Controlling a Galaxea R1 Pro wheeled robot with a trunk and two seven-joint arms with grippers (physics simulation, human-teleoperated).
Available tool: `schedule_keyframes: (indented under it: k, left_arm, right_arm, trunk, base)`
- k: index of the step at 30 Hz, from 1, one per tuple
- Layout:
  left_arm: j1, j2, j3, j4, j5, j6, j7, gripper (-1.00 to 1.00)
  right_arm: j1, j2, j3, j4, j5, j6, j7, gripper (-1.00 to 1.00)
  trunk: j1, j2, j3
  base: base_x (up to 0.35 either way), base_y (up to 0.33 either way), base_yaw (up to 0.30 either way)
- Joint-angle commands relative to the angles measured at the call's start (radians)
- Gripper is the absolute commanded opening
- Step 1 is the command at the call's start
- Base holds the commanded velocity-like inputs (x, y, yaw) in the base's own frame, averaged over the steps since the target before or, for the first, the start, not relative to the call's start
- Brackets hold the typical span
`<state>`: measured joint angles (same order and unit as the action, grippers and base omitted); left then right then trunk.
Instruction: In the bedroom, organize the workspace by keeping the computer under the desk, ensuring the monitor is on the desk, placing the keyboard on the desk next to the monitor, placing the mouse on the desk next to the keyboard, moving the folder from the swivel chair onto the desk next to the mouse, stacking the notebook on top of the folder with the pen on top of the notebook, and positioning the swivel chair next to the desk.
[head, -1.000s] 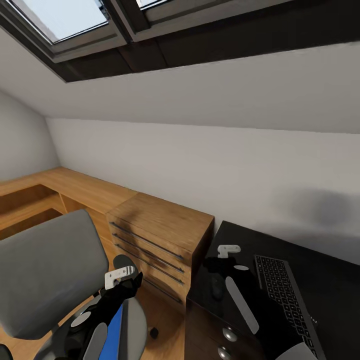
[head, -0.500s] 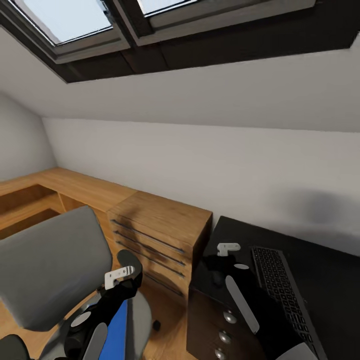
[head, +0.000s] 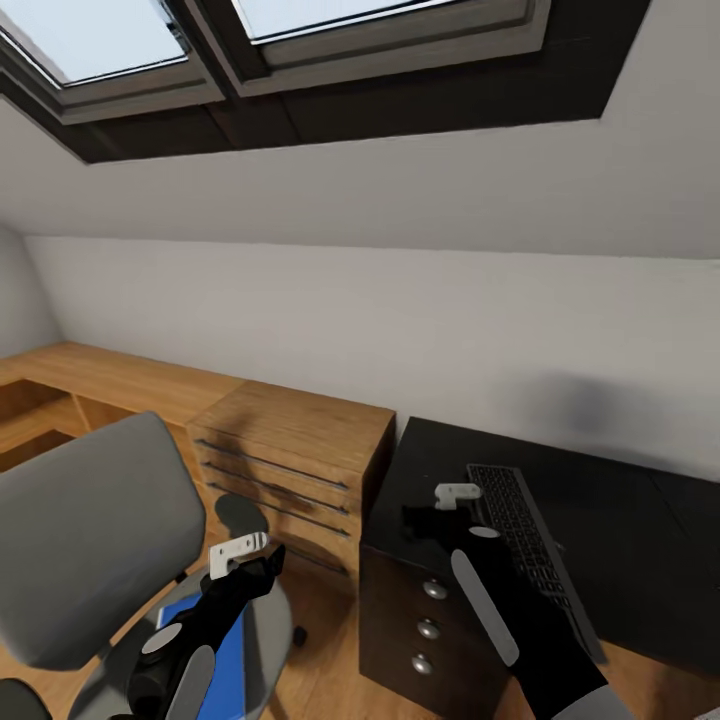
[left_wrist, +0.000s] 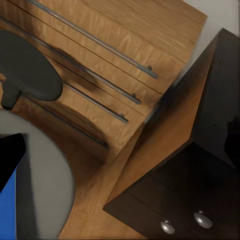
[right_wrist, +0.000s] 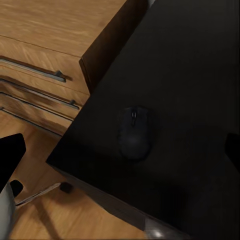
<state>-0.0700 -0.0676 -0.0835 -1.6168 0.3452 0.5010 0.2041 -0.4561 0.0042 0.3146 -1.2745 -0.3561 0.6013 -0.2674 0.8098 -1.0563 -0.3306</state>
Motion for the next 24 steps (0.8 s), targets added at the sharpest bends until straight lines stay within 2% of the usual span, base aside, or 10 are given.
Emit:
schedule_keyframes:
  k: [1,11,14,15,16,24]
  left_arm:
    - [-0.001,0.0,-0.001,-0.002,0.011,0.004,0.009,1.0]
    - [-0.001,0.0,-0.002,-0.002,0.011,0.002,0.009,1.0]
    - [-0.001,-0.001,-0.003,-0.002,0.012,0.001,0.008,1.0]
    - [-0.001,-0.001,-0.004,-0.002,0.012,0.001,0.007,1.0]
    - [-0.001,-0.001,-0.004,-0.002,0.012,0.0,0.006,1.0]
    - [-0.001,-0.001,-0.003,-0.002,0.012,-0.001,0.006,1.0]
  right_arm:
    - [-0.001,0.0,0.002,-0.001,-0.01,0.0,-0.01,1.0]
    - [-0.001,-0.001,0.001,-0.003,-0.011,-0.008,-0.01,1.0]
    - [-0.001,-0.003,-0.038,0.005,-0.067,-0.008,-0.008,1.0]
    - [-0.001,-0.005,-0.062,0.011,-0.108,-0.008,-0.007,1.0]
    - [-0.001,-0.011,-0.106,0.03,-0.233,-0.008,-0.005,1.0]
    - [-0.001,-0.029,-0.148,0.038,-0.334,-0.008,-0.004,1.0]
  trunk:
    - [0.0,-0.001,-0.002]
    - [0.0,-0.001,-0.002]
    - [0.0,-0.001,-0.002]
    - [0.0,-0.001,-0.002]
    - [0.0,-0.001,-0.002]
    - [0.0,-0.001,-0.002]
  base:
    - [-0.011,0.006,-0.105]
    - [-0.002,0.001,-0.021]
    - [0.0,0.0,-0.128]
    - [0.0,0.0,-0.193]
    - [0.0,0.0,-0.243]
    - [0.0,0.0,-0.261]
